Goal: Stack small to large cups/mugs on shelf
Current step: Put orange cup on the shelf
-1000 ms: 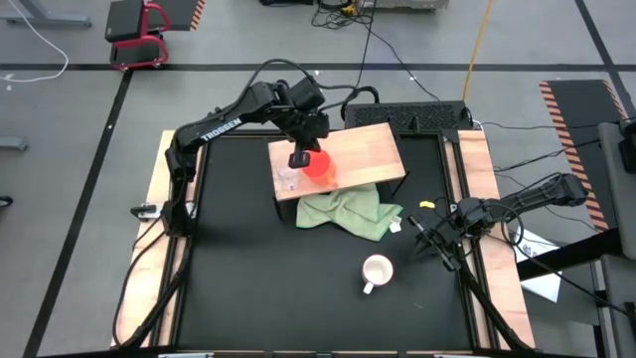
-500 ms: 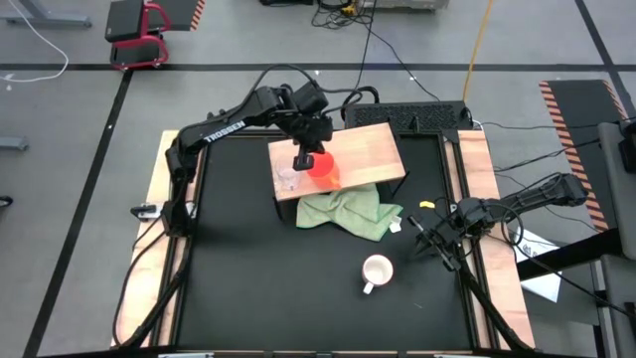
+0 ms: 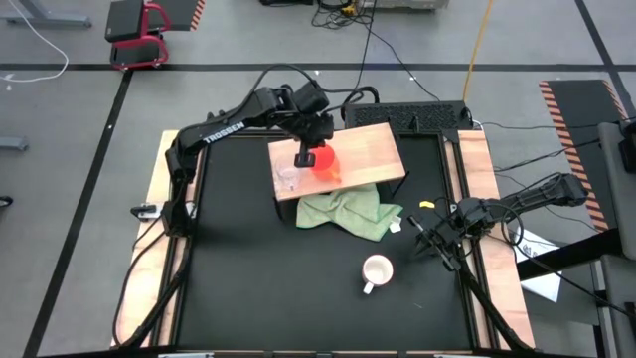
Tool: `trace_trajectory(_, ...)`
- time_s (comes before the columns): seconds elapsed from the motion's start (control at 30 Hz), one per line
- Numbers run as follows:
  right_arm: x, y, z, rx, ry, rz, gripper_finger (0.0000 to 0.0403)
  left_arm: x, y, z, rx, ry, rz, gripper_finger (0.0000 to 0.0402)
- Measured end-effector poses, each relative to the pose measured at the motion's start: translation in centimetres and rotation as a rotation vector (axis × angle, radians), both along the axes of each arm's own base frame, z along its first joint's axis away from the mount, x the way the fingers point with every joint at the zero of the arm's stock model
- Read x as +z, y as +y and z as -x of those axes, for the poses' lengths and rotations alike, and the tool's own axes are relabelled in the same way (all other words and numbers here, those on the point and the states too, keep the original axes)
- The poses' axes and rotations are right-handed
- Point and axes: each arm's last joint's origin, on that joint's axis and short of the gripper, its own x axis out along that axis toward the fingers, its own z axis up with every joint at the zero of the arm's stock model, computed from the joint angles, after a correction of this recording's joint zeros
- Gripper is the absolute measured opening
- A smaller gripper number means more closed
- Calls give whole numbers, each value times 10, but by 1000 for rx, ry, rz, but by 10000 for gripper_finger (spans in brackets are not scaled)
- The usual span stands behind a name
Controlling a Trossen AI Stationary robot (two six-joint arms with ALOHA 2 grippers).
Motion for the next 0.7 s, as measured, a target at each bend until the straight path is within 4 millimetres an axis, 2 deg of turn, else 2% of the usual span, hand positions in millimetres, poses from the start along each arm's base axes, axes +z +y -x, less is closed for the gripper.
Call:
trace_trajectory(0.47, 0, 0, 0, 0, -21, 21, 0, -2, -2, 3, -16, 38, 18, 1)
trace_trajectory(0.7, 0, 0, 0, 0, -19, 20, 0, -2, -13, -2, -48, 51, -45, 1)
